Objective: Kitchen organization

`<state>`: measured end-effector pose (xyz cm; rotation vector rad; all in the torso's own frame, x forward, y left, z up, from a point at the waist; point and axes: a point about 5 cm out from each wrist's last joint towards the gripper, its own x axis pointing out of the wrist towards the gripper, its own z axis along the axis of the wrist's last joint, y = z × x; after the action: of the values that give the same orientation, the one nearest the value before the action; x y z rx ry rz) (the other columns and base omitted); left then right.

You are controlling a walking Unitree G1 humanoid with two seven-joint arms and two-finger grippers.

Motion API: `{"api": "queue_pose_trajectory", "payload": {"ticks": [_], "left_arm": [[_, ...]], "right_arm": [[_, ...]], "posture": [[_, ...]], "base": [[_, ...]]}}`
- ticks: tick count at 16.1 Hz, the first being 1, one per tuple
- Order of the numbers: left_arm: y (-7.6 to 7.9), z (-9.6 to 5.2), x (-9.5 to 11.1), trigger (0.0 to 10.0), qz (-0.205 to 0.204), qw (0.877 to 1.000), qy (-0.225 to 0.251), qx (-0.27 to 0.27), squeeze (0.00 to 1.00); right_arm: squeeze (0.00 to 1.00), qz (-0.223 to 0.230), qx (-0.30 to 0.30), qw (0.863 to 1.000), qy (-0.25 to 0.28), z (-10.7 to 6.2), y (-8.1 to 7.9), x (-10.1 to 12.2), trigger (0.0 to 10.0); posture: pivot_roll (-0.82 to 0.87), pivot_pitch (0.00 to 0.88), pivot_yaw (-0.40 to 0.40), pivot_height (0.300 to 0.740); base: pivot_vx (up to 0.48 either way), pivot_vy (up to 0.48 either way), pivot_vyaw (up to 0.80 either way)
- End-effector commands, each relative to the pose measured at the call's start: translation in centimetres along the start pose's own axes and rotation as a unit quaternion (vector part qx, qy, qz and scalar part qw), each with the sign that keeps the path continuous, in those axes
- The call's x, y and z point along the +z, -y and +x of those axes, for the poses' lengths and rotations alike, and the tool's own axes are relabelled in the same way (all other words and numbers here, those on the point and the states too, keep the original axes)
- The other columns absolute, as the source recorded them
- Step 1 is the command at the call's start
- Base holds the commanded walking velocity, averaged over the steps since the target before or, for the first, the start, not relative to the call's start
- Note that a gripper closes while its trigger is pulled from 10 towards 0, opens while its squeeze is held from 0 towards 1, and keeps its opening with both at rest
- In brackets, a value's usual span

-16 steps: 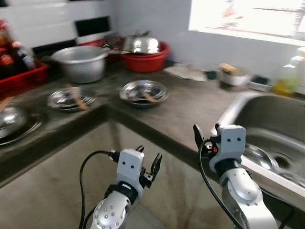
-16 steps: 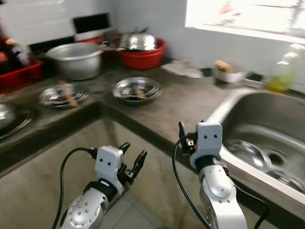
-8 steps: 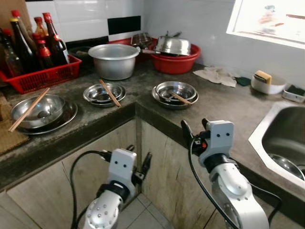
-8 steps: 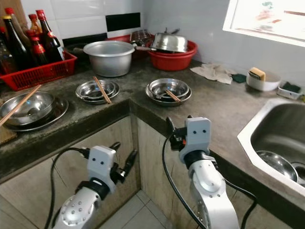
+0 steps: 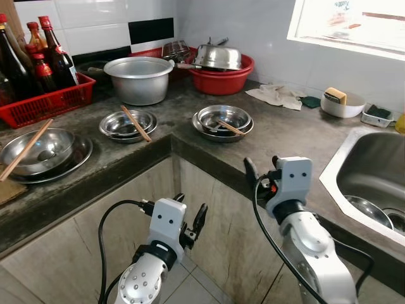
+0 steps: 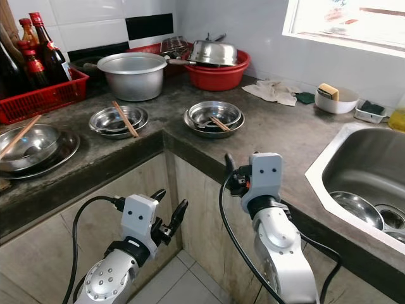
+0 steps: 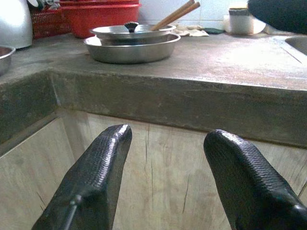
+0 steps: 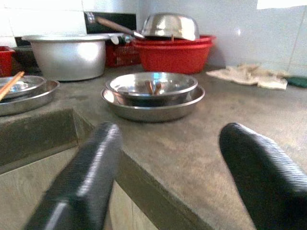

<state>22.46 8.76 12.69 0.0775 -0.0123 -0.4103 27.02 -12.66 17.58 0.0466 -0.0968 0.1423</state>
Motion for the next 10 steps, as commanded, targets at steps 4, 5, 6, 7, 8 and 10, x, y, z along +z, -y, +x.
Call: {"api": "queue_pose_trajectory", "payload": {"ticks": [4, 5, 6, 7, 8, 10], "left_arm": [[0.3, -0.3, -0.1, 10.0, -0.003, 1.000, -0.008, -0.002, 0.00], [0.5, -0.5, 0.0, 10.0, -0.006, 1.000, -0.008, -0.006, 0.00], [0.6, -0.6, 0.1, 10.0, -0.009, 1.000, -0.005, -0.010, 0.00], [0.6, -0.7, 0.2, 10.0, -0.010, 1.000, -0.003, -0.011, 0.00], [0.8, -0.7, 0.4, 10.0, -0.012, 1.000, 0.001, -0.014, 0.00], [0.8, -0.5, 0.8, 10.0, -0.012, 1.000, 0.007, -0.016, 0.00]], "right_arm": [[0.93, -0.018, -0.005, 1.000, 0.010, 2.5, -0.3, -0.2, 10.0], [0.00, -0.019, -0.014, 1.000, 0.014, 3.2, -0.1, 0.0, 10.0], [0.00, -0.014, -0.020, 0.999, 0.021, 3.8, 0.1, 0.2, 10.0], [0.00, -0.012, -0.022, 0.999, 0.023, 4.0, 0.2, 0.3, 10.0], [0.00, -0.009, -0.024, 0.999, 0.025, 5.0, 0.4, 0.4, 10.0], [0.00, -0.004, -0.016, 1.000, 0.026, 6.2, 0.3, 0.5, 10.0]], "posture": [[0.08, 0.042, -0.058, 0.740], [0.09, 0.049, -0.061, 0.740], [0.09, 0.051, -0.059, 0.740], [0.09, 0.053, -0.056, 0.740], [0.10, 0.058, -0.061, 0.740], [0.10, 0.065, -0.063, 0.740]], "base": [[0.000, 0.000, 0.00], [0.000, 0.000, 0.00], [0.000, 0.000, 0.00], [0.000, 0.000, 0.00], [0.000, 0.000, 0.00], [0.000, 0.000, 0.00]]}}
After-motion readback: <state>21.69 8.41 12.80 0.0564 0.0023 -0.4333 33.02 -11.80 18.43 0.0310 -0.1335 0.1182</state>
